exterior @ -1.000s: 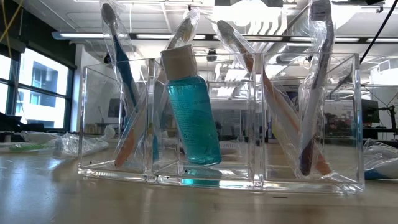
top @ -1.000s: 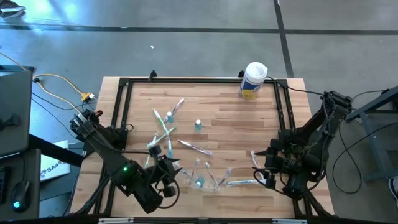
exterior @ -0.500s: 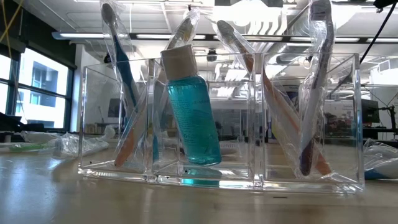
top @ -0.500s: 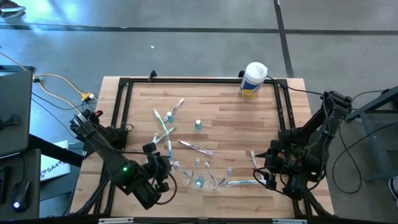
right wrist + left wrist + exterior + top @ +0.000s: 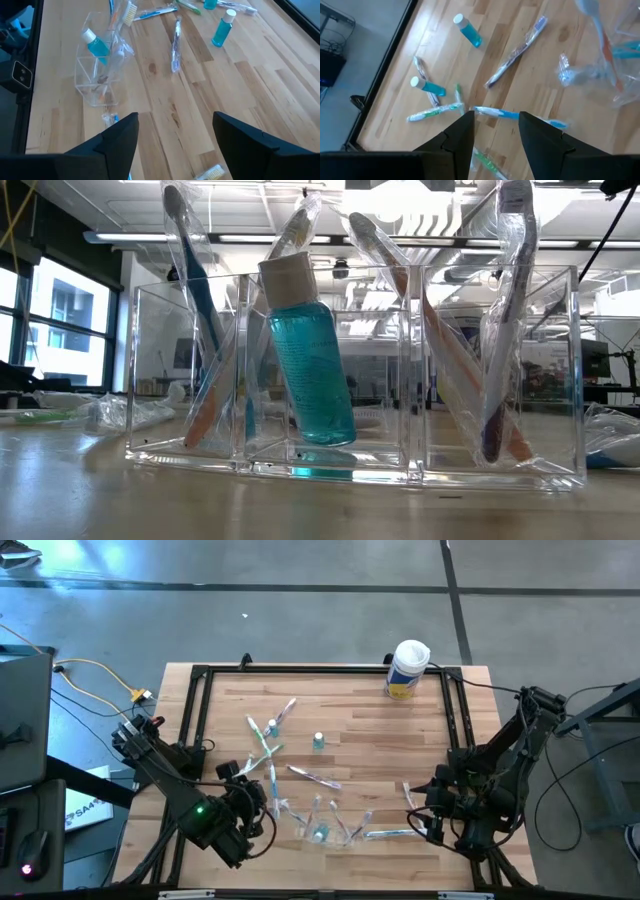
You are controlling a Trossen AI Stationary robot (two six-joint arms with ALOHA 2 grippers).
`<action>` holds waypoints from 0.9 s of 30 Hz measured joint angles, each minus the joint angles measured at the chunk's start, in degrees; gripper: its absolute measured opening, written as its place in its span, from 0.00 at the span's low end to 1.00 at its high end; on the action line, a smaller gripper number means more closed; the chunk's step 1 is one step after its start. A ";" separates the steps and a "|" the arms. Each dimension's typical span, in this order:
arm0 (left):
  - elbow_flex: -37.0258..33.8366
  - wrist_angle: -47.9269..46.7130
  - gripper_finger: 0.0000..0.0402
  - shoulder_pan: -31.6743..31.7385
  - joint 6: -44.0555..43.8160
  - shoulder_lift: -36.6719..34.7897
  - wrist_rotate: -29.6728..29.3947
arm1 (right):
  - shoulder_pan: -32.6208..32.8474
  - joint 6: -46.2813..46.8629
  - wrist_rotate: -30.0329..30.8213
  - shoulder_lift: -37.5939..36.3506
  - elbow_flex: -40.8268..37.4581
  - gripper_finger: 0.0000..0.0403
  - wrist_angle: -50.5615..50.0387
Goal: Pick & Place toothbrushing station
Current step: Put the green toothbrush into the transparent organizer
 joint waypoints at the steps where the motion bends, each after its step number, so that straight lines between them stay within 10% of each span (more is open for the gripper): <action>1: 0.00 0.05 0.38 0.01 0.05 0.00 0.26 | 0.00 0.00 0.02 0.00 0.00 0.62 0.00; 27: -11.47 -0.04 0.38 6.12 -16.18 -1.05 24.48 | 0.90 -2.16 -0.01 0.00 0.00 0.62 -2.71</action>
